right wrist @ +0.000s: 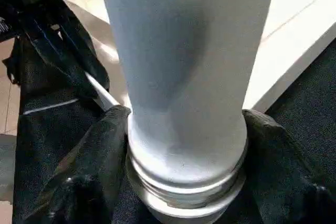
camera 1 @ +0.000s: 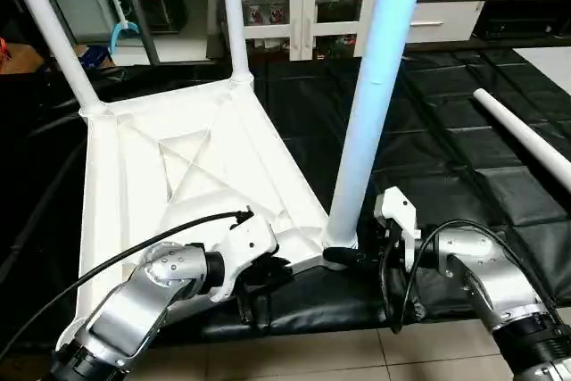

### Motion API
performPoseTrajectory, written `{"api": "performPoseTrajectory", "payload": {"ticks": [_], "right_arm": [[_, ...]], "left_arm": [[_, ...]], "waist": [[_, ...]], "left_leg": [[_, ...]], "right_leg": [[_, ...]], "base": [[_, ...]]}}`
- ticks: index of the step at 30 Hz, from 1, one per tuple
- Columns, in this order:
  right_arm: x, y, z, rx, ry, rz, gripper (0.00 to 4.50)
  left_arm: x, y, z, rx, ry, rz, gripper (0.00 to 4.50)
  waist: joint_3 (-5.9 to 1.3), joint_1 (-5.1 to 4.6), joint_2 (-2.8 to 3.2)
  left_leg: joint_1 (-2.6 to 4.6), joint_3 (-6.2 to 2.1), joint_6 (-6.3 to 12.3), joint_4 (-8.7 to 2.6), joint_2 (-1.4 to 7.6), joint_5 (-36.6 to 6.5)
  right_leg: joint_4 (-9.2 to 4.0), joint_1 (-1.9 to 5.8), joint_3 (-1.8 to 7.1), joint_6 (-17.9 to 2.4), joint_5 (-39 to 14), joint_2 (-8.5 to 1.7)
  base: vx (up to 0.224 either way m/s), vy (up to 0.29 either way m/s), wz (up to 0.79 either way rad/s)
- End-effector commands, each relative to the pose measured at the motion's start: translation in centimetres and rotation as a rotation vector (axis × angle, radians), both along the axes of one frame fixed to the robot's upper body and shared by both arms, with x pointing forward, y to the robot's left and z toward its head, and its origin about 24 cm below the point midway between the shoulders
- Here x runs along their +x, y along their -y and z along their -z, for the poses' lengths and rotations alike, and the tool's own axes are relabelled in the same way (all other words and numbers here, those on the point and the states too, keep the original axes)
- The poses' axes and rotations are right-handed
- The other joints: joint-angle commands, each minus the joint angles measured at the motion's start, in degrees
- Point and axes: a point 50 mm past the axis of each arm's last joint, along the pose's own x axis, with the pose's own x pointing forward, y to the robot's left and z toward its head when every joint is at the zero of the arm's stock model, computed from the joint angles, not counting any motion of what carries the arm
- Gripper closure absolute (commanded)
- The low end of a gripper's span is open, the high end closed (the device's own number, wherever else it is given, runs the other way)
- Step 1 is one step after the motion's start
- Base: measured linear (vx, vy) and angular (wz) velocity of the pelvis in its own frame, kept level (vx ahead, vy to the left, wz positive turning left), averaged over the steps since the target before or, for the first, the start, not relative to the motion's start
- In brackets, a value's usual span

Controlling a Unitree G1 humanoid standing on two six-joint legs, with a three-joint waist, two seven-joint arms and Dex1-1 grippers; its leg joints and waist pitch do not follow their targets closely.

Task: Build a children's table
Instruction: Rotate leg to tighten

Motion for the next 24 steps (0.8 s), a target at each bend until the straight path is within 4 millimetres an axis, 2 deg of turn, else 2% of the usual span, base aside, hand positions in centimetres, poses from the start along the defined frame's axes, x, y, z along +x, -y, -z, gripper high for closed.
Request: {"api": "performPoseTrajectory", "payload": {"ticks": [1, 5, 6, 8, 9, 10, 13, 14, 15, 16, 17, 18, 20, 23, 24], "right_arm": [[1.0, -0.1, -0.4, 0.007, 0.040, 0.089, 1.70], [1.8, 0.0, 0.3, -0.011, 0.046, 0.235, 1.71], [2.5, -0.2, 1.1, -0.027, 0.045, 0.421, 1.71], [2.9, -0.4, 1.5, -0.026, 0.042, 0.528, 1.71], [3.4, -0.9, 1.5, -0.022, 0.042, 0.615, 1.71], [3.5, -1.0, 1.5, -0.018, 0.038, 0.645, 1.72], [4.1, -2.1, 1.7, -0.001, 0.015, 0.777, 1.72], [4.1, -2.6, 1.8, 0.001, 0.007, 0.802, 1.72], [4.1, -3.4, 1.9, -0.001, 0.007, 0.829, 1.72], [4.1, -3.9, 2.0, -0.004, 0.010, 0.846, 1.72], [4.1, -3.9, 2.0, -0.004, 0.010, 0.846, 1.72], [3.9, -5.1, 2.0, -0.001, 0.017, 0.824, 1.72], [3.8, -6.8, 1.4, 0.023, 0.060, 0.731, 1.72], [3.9, -7.3, 0.7, 0.092, 0.053, 0.698, 1.72], [3.6, -7.8, 0.1, 0.161, 0.044, 0.634, 1.72]], "left_arm": [[-1.0, 0.5, 1.4, 0.033, -0.076, 0.035, 4.50], [-0.2, 0.5, 1.8, 0.058, -0.050, -0.046, 4.50], [1.3, 0.8, 2.1, 0.074, -0.012, -0.179, 4.50], [2.2, 1.2, 2.3, 0.072, 0.001, -0.271, 4.50], [3.1, 1.5, 2.3, 0.070, 0.009, -0.360, 4.50], [3.4, 1.7, 2.3, 0.069, 0.012, -0.391, 4.50], [4.5, 2.6, 2.1, 0.049, 0.041, -0.482, 4.50], [4.8, 2.9, 2.1, 0.039, 0.044, -0.503, 4.50], [5.3, 3.3, 1.9, 0.028, 0.057, -0.532, 4.50], [5.5, 3.5, 1.9, 0.024, 0.064, -0.548, 4.50], [5.5, 3.5, 1.9, 0.024, 0.064, -0.548, 4.50], [5.7, 3.9, 1.8, 0.020, 0.072, -0.551, 4.50], [5.9, 4.2, 1.7, 0.021, 0.080, -0.550, 4.50], [5.8, 3.9, 1.8, 0.032, 0.083, -0.544, 4.50], [5.7, 3.6, 1.9, 0.039, 0.087, -0.531, 4.50]], "waist": [[-2.65, -0.37, -0.46], [-2.29, -0.83, -0.43], [-2.09, -1.42, -0.40], [-1.90, -2.02, -0.26], [-2.09, -2.28, -0.46], [-2.02, -2.57, -0.26], [-2.08, -3.42, -0.17], [-2.20, -3.44, -0.46], [-2.04, -3.51, -0.15], [-2.13, -3.46, -0.21], [-2.09, -3.51, -0.26], [-2.05, -3.50, -0.32], [-2.08, -3.44, -0.28], [-2.03, -3.44, -0.20], [-2.14, -3.36, -0.29]], "left_leg": [[1.18, -1.30, 1.89, -4.81, 2.64, -15.05], [1.26, -1.37, 0.35, -5.11, 2.60, -18.61], [1.39, -1.56, -0.99, -5.23, 2.47, -21.51], [1.55, -1.65, -2.20, -5.25, 2.22, -23.37], [1.46, -1.97, -2.82, -5.24, 2.15, -24.37], [1.41, -2.10, -2.89, -5.32, 2.07, -24.92], [1.39, -2.38, -2.52, -5.34, 1.92, -26.89], [1.17, -2.48, -2.33, -5.35, 1.89, -26.90], [1.16, -2.40, -2.18, -5.39, 1.87, -27.05], [1.58, -2.38, -2.36, -5.27, 1.86, -27.75], [1.54, -2.38, -2.22, -5.27, 1.80, -27.87], [1.33, -2.51, -1.98, -5.43, 1.86, -28.48], [1.49, -2.47, -2.14, -5.37, 1.86, -28.81], [1.28, -2.52, -1.73, -5.56, 1.94, -28.90], [1.18, -2.53, -1.38, -5.57, 2.03, -28.54]], "right_leg": [[-3.41, 1.78, 1.34, -13.32, -11.30, -2.02], [-3.97, 1.40, 1.36, -11.82, -17.00, -2.05], [-4.32, 1.10, 1.31, -10.65, -21.11, -2.03], [-4.71, 0.73, 1.23, -9.81, -24.27, -2.04], [-4.87, 1.04, 1.02, -8.36, -26.74, -2.16], [-5.17, 0.89, 0.94, -7.47, -27.91, -2.23], [-5.80, 0.55, 0.63, -6.26, -29.24, -2.08], [-5.85, 0.79, 0.47, -5.89, -29.34, -2.11], [-6.00, 0.49, 0.56, -5.78, -29.77, -2.13], [-6.21, 0.19, 0.51, -5.51, -30.07, -2.02], [-6.28, 0.12, 0.51, -5.44, -30.17, -2.02], [-6.26, 0.24, 0.41, -5.11, -30.66, -2.09], [-6.40, 0.01, 0.44, -4.86, -30.80, -2.07], [-6.27, 0.16, 0.52, -4.90, -29.86, -2.11], [-6.11, 0.28, 0.64, -5.23, -28.59, -2.21]], "base": [[0.000, 0.000, 0.00], [0.000, 0.000, 0.00], [0.000, 0.000, 0.00], [-0.031, 0.002, -0.02], [-0.061, 0.003, -0.04], [-0.061, 0.009, -0.06], [0.000, 0.000, 0.00], [0.000, 0.000, 0.00], [0.000, 0.000, 0.00], [0.000, 0.000, 0.00], [0.000, 0.000, 0.00], [0.000, 0.000, 0.00], [0.000, 0.000, 0.00], [0.000, 0.000, 0.00], [0.000, 0.000, 0.00]]}}
